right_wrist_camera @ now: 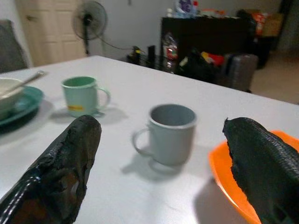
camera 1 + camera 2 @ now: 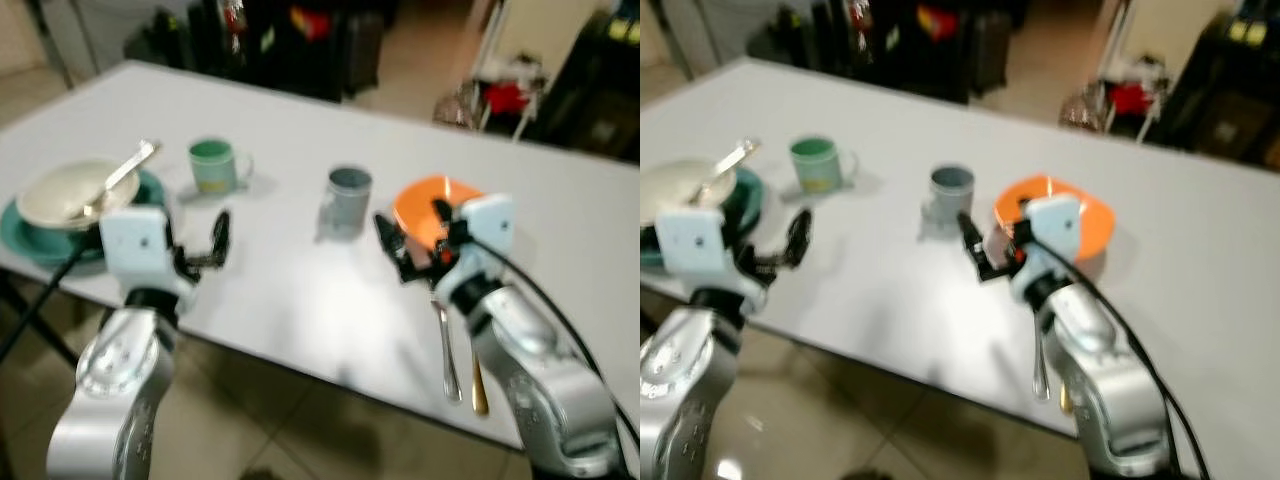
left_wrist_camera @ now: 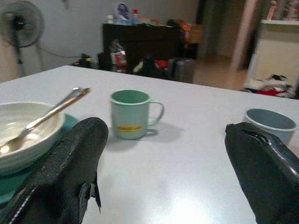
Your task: Setting the table
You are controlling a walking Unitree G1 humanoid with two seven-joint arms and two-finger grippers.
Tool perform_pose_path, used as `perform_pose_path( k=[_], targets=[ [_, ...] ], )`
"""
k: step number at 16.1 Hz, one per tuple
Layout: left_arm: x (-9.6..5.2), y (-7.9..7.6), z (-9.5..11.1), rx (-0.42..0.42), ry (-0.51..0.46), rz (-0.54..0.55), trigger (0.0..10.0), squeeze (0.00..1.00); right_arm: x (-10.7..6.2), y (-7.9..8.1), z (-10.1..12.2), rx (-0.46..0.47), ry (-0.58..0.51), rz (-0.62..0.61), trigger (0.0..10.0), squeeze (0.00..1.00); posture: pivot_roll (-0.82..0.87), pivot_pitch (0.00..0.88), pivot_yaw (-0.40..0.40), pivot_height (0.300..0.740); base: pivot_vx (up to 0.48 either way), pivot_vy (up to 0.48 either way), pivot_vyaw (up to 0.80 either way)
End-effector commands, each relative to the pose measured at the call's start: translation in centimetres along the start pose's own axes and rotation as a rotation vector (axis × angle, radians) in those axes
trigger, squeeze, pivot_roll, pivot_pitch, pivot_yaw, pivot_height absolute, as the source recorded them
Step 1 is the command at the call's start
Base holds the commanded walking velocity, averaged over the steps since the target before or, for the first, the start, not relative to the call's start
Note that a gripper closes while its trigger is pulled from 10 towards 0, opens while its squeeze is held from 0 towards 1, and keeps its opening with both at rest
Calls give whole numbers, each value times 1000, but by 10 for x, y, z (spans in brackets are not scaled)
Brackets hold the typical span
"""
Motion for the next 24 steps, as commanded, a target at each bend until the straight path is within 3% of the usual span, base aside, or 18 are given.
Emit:
perform_pose_path(
  k=[1, 5, 6, 7, 8, 10, 13, 16, 24],
  targets=[
    [0, -5, 2, -15, 0, -11, 10000, 0, -1, -8, 7, -14, -35, -39, 10000, 1000, -109, 26, -12, 740, 0, 0, 800],
    [1, -10, 1, -26, 15, -30, 10000, 0, -4, -13, 6, -26, -38, -76, 10000, 1000, -119, 14, -8, 740, 0, 335, 600],
    [2, -9, 1, -28, 14, -28, 10000, 0, -4, -12, 4, 18, -34, -85, 10000, 1000, -119, 12, -8, 740, 0, 352, 0],
    [3, -9, 1, -28, 15, -26, 10000, 0, -3, -11, 3, 29, -31, -81, 10000, 682, -118, 5, -12, 740, 0, 352, 0],
    [4, -9, 1, -27, 15, -24, 10000, 0, -1, -9, 4, 2, -32, -65, 10000, 0, -117, 0, -11, 740, 0, 352, 0],
    [5, -9, 1, -26, 15, -25, 10000, 0, -1, -7, 4, 1, -38, -58, 10000, 0, -120, 0, -10, 740, 0, 352, 0],
    [6, -8, -1, -26, 22, -29, 10000, 0, -3, -9, -3, 90, 16, -95, 10000, 0, -127, 0, 1, 740, 0, 355, 0],
    [8, -13, -2, -27, 26, -42, 10000, 0, -3, -12, -3, 16, -1, -104, 10000, 0, -124, 0, 0, 740, 0, 358, 0],
    [2, -10, -7, -17, 46, -20, 10000, 0, 2, -10, -3, 42, 16, -74, 10000, 0, -103, 0, -29, 740, 0, 358, 0]
  ],
)
Point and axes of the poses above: a point about 5 cm out from each wrist's last joint towards the gripper, its own x axis pointing out of the wrist towards the gripper, its own z axis along the axis of the wrist's last joint, y = z × x, the point moved 2 cm from there along x, pointing out of the wrist towards the gripper, and after that the axes turned 9 degrees about x, right-handed, at the moved point
